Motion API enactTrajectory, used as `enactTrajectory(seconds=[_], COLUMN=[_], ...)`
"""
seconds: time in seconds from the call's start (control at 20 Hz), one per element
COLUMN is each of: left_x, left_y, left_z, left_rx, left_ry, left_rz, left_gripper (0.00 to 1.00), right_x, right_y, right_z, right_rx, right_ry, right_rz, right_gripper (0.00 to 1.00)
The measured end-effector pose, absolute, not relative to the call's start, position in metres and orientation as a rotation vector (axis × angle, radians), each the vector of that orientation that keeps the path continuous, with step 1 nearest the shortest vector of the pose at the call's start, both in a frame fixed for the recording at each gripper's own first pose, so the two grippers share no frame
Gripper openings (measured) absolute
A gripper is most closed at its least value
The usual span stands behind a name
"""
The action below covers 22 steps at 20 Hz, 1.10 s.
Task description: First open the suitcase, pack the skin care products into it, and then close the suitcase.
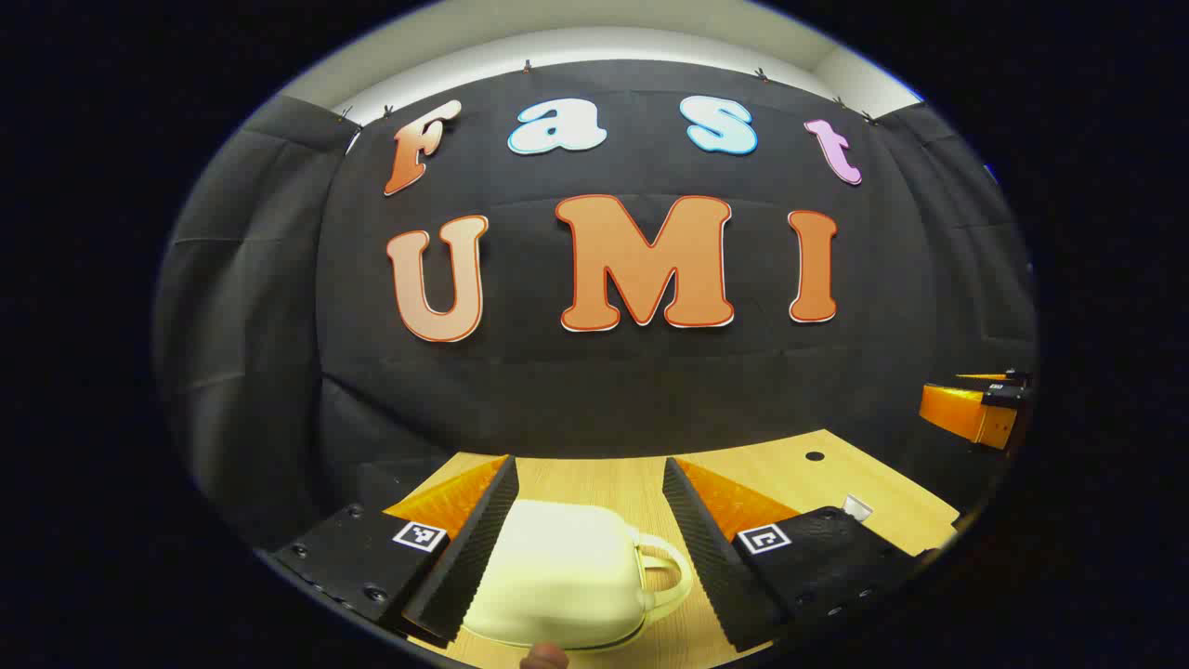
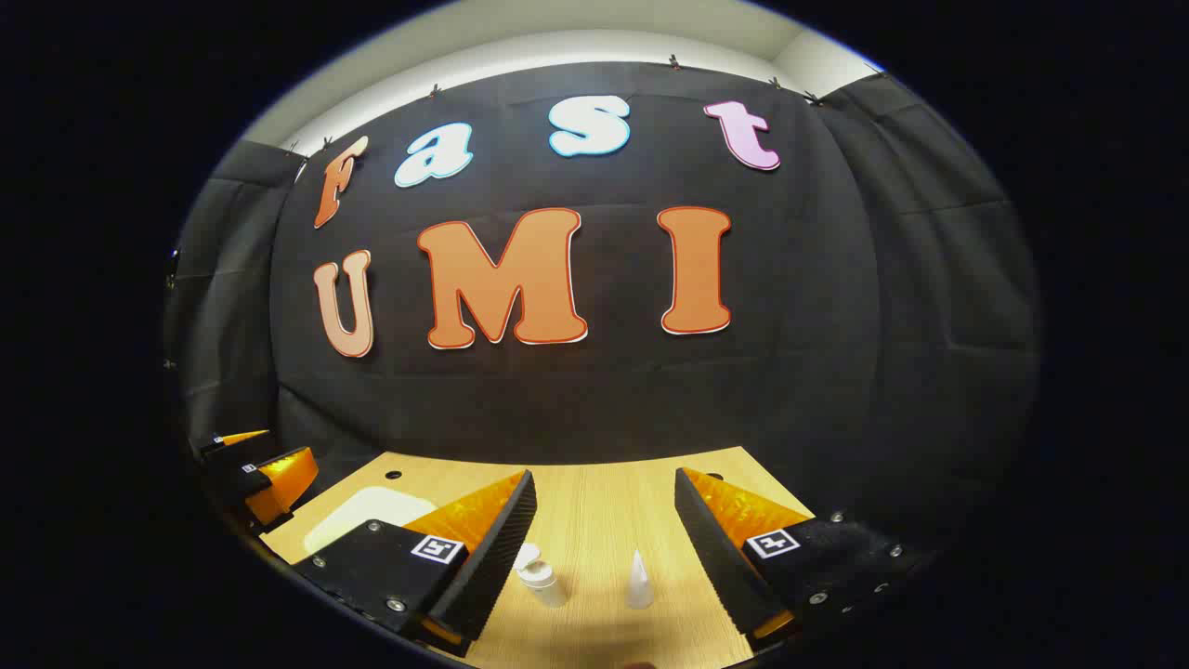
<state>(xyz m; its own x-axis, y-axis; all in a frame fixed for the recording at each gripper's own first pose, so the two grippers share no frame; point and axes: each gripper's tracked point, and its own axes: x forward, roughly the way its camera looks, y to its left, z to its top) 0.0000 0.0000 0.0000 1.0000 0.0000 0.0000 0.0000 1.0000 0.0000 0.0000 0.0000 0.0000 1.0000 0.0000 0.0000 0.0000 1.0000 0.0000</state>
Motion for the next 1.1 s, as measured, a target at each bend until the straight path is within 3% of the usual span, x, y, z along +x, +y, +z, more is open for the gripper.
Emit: enactTrajectory(seconds=[0.05, 0.4, 0.7, 1.1], left_x=[0.0, 0.004, 0.004, 0.002], left_y=[-0.001, -0.008, -0.005, 0.0], left_z=[0.0, 0.015, 0.018, 0.007], left_rx=[-0.001, 0.039, 0.0, 0.144], left_ry=[-0.004, -0.045, -0.051, -0.042], left_rz=[0.001, -0.052, -0.035, 0.005], left_gripper=[0.98, 0.97, 0.97, 0.96], right_x=[-0.001, -0.002, 0.001, 0.0], right_y=[-0.001, 0.002, 0.007, 0.005], right_z=[-0.001, -0.003, -0.001, -0.017], right_rx=[-0.009, -0.007, -0.019, -0.024], right_ry=[-0.003, 0.001, 0.0, 0.04], right_rz=[-0.009, -0.008, 0.006, 0.005], right_gripper=[0.95, 0.95, 0.95, 0.95])
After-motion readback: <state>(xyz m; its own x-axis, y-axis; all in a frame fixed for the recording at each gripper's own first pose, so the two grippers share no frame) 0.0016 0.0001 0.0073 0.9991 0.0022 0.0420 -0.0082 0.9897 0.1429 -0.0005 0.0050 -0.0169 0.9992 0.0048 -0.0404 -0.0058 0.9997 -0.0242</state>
